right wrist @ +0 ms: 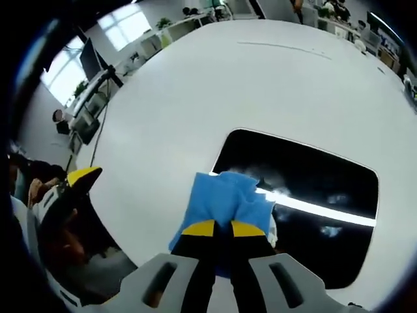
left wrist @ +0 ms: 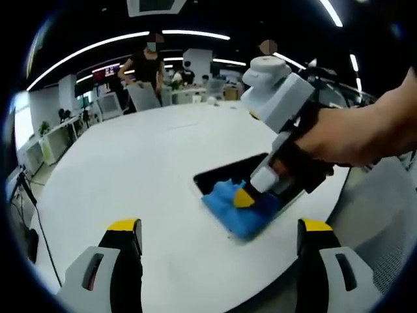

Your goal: Wipe the mirror surface with the cleaning cloth until all visible marks leave the cleaned area.

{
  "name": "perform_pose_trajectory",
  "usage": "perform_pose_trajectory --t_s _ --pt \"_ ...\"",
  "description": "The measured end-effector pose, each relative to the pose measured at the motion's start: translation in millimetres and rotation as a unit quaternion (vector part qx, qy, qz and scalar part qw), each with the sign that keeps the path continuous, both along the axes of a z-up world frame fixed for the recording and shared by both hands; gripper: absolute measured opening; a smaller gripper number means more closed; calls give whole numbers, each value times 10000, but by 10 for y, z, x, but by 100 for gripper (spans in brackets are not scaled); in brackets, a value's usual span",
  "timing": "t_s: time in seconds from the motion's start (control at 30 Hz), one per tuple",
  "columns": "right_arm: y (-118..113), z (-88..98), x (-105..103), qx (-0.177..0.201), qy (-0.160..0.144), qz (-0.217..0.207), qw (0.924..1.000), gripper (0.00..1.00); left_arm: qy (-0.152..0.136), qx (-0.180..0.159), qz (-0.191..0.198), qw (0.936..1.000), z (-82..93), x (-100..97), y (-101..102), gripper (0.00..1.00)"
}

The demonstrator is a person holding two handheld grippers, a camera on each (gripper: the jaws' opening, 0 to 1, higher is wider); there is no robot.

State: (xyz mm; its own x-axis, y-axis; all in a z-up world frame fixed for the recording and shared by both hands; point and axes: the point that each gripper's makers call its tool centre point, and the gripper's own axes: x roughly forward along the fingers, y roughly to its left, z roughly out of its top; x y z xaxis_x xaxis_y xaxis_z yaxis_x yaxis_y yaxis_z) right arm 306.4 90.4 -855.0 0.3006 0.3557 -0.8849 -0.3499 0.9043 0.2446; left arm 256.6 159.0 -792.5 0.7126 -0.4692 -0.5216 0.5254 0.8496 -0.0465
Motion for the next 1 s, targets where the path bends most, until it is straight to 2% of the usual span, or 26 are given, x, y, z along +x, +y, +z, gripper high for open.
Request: perform_pose_trajectory --t_s 0.03,0.1,0.13,0.33,0.6,0.8,1.0 --pt "9 1 -18 46 111 -82 9999 1 4 -2 6 10000 0 -1 1 99" --pt "7 2 15 42 141 -61 9999 1 10 -26 27 10000 3 -1 5 99" --pt "14 5 56 32 41 -3 10000 1 27 -42 33 10000 -2 -3 5 99" --pt "34 10 174 110 125 1 9999 1 87 -48 9 10000 -22 -10 -10 99" --pt "59 11 467 195 124 -39 9997 1 187 -24 -112 9998 -64 -29 -50 99" --pt "73 6 599 204 128 9 9997 1 191 -83 42 9998 -58 -13 -3 99" --pt "97 -9 753 292 184 -89 9994 1 242 -44 -10 9997 -82 -25 -18 99"
